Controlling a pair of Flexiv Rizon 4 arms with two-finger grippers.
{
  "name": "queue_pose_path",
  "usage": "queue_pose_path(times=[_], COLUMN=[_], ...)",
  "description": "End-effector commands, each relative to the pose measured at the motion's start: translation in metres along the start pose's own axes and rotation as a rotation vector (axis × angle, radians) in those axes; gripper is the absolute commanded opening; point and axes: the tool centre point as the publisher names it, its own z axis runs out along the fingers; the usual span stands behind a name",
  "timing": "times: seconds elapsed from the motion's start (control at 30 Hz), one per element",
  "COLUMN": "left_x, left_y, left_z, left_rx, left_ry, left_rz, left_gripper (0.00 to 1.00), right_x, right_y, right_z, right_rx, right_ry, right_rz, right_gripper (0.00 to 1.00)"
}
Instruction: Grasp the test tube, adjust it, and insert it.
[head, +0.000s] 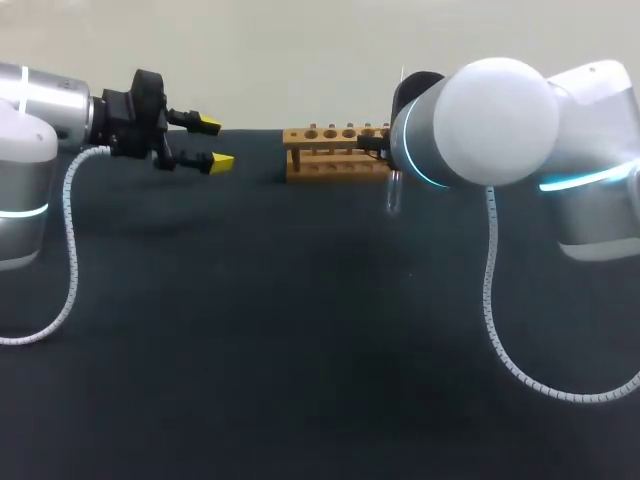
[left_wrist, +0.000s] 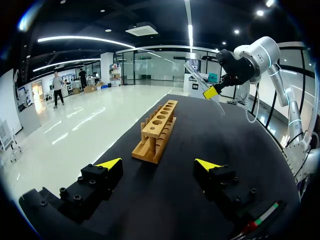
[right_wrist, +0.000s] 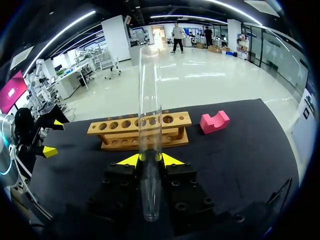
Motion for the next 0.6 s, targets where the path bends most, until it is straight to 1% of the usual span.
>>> queue_pose_path(times=[0.03,0.47,0.53,0.57,0.6], left_x=[0.001,0.001,0.001,0.001,0.001], left_y=[-0.001,-0.001,-0.001,-0.001,-0.001], left_z=[0.000,0.000,0.000,0.000,0.000], left_rx=[-0.003,-0.003,-0.003,-0.003,-0.003], left_ry=[-0.005,-0.005,-0.005,-0.005,-0.005], left_rz=[0.003,0.003,0.003,0.003,0.003], left_gripper=[1.00,1.00,1.00,1.00,1.00], right_x=[0.000,0.000,-0.004,-0.007,-0.010], right_y=[-0.001,-0.001,-0.003,-0.004,-0.003], right_z=[-0.001,-0.001,0.001,0.002,0.002], right_rx=[0.001,0.001,0.007,0.028,0.022], right_ry=[-0.001,-0.001,-0.055,-0.087,-0.110], right_rz=[-0.001,-0.001,0.012,0.018,0.019], right_gripper=[0.00,0.00,0.00,0.00,0.00])
